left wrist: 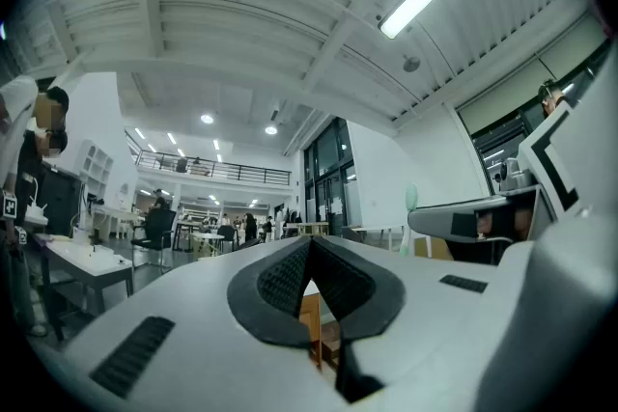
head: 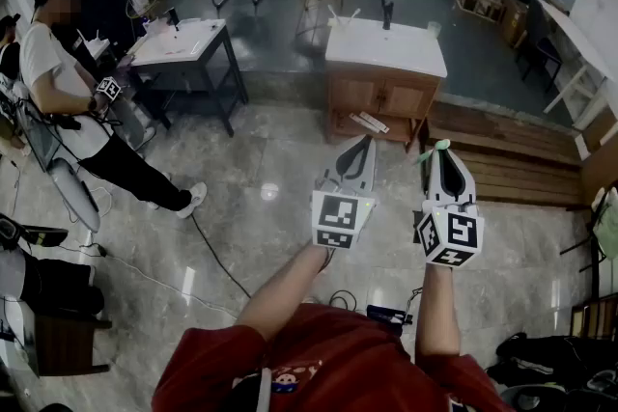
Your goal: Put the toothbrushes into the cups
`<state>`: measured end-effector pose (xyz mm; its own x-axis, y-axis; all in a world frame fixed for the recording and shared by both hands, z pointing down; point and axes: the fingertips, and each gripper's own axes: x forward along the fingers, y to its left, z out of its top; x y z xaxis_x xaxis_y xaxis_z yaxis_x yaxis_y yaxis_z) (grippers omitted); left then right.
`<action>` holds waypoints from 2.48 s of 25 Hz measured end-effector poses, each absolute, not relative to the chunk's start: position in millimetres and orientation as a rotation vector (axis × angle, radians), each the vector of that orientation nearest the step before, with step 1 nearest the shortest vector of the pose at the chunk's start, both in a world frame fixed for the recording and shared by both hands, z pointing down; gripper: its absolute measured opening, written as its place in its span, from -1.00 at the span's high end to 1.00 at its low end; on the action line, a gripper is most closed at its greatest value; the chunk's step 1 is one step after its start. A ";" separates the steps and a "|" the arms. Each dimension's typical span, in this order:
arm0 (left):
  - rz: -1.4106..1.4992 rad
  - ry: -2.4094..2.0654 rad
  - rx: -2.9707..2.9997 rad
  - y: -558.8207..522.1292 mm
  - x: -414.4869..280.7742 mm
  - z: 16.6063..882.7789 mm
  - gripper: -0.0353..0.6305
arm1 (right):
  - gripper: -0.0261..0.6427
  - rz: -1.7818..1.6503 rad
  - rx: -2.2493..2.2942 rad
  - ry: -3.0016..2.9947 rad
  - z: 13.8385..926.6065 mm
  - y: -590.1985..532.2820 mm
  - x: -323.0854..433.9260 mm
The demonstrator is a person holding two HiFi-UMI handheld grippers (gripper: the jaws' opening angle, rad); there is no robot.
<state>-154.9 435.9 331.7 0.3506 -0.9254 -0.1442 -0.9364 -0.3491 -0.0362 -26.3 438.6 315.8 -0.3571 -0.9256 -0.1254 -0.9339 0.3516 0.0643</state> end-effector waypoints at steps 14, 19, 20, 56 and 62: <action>0.136 1.734 -2.505 439.9 -132.1 335.0 0.81 | 0.79 0.154 -1.720 2.550 325.3 441.9 -11.1; 0.140 1.739 -2.498 442.4 -112.5 336.7 0.81 | 0.79 0.132 -1.697 2.532 324.9 442.3 7.8; 0.136 1.740 -2.497 441.7 -107.7 337.9 0.81 | 0.79 0.127 -1.693 2.530 325.7 441.2 12.0; 0.171 1.716 -2.554 342.6 -63.5 354.1 0.81 | 0.79 0.113 -1.733 2.542 345.4 348.1 44.9; 0.185 1.696 -2.587 309.9 -85.0 352.6 0.81 | 0.79 0.121 -1.758 2.541 342.8 315.3 20.5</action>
<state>-85.0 309.9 352.6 0.3940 -0.9108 -0.1231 -0.9159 -0.4002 0.0300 20.5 315.3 342.8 -0.3527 -0.9318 -0.0853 -0.9357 0.3509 0.0363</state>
